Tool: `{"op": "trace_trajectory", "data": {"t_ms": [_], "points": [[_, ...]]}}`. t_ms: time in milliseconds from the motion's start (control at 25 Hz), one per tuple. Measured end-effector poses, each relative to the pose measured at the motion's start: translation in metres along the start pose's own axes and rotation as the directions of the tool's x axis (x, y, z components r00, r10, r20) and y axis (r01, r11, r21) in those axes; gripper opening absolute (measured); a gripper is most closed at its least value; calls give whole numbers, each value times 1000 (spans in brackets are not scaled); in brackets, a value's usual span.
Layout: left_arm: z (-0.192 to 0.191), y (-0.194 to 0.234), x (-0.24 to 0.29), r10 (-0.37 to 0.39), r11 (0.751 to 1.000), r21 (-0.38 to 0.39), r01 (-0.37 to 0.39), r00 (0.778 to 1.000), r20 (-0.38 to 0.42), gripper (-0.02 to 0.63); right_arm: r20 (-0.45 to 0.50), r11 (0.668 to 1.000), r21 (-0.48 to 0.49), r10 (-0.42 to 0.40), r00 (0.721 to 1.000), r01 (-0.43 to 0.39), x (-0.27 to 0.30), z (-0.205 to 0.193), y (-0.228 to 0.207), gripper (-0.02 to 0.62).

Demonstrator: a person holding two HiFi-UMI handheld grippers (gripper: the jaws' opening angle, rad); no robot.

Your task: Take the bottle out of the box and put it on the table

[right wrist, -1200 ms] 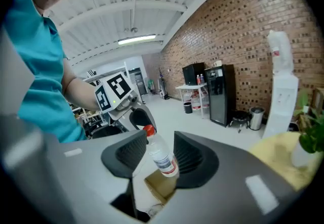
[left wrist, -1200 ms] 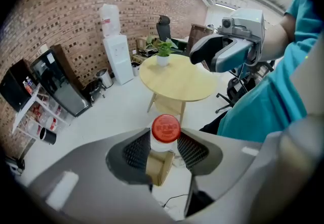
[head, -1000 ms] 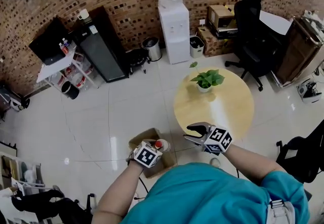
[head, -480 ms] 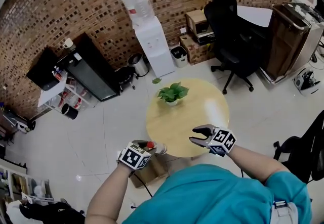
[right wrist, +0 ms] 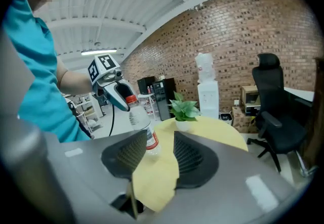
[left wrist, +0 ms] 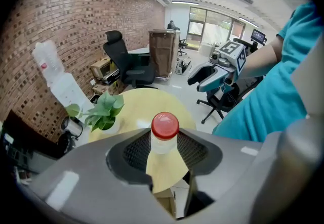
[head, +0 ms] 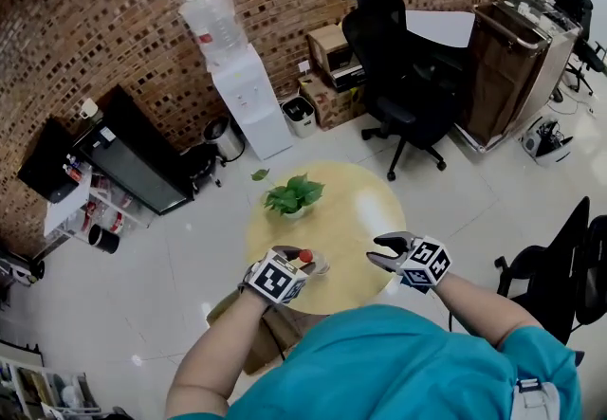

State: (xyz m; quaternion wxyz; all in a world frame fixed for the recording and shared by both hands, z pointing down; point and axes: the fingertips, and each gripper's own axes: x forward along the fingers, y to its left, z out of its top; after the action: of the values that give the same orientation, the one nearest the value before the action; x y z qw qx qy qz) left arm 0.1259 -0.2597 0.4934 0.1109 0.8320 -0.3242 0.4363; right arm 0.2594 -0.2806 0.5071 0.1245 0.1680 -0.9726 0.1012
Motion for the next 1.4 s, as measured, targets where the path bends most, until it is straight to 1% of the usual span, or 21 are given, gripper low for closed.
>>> {"op": "trace_trajectory", "data": {"t_ms": [80,160,240,320,400,520,640,760,840,920,1000,1120,1280,1400], "points": [[9,16,5,1,998,64,-2,1000,13,163,-9,999,15,-50,999,50,6,1,-7,166],[4,21,24,-59,996,73,59,998,-7,162,-19,995,19,-97,995,98,10,3,-15,166],[7,32,44,-92,991,95,93,996,-14,161,-19,990,22,-138,990,139,15,3,-28,166],[14,46,68,-93,988,122,94,996,-14,160,-13,985,44,-166,986,166,21,-2,-45,166],[17,56,91,-86,988,130,88,996,-18,160,-17,983,62,-173,985,174,26,-9,-57,166],[27,67,105,-68,991,116,70,998,-18,160,-44,987,56,-147,988,150,25,-7,-61,166],[38,75,122,-32,997,63,33,999,-12,160,-70,994,53,-95,993,99,16,-12,-70,166],[34,83,154,-2,1000,4,2,1000,-5,160,-94,999,21,-44,995,46,19,-30,-83,166],[29,91,177,25,1000,-19,-25,1000,12,160,-102,1000,14,-22,995,23,26,-44,-96,166],[33,95,187,39,998,-45,-37,999,28,158,-111,1000,12,0,994,1,28,-50,-104,166],[41,96,188,36,998,-54,-34,999,29,158,-118,1000,12,16,993,-14,28,-51,-109,166],[46,100,185,22,999,-39,-21,999,23,163,-123,1000,21,23,992,-21,31,-44,-113,166],[38,108,181,-1,997,-75,3,1000,28,167,-127,1000,22,18,992,-16,34,-40,-119,166],[31,106,182,-11,997,-78,14,999,36,173,-128,1000,25,6,992,-3,31,-44,-119,166]]}}
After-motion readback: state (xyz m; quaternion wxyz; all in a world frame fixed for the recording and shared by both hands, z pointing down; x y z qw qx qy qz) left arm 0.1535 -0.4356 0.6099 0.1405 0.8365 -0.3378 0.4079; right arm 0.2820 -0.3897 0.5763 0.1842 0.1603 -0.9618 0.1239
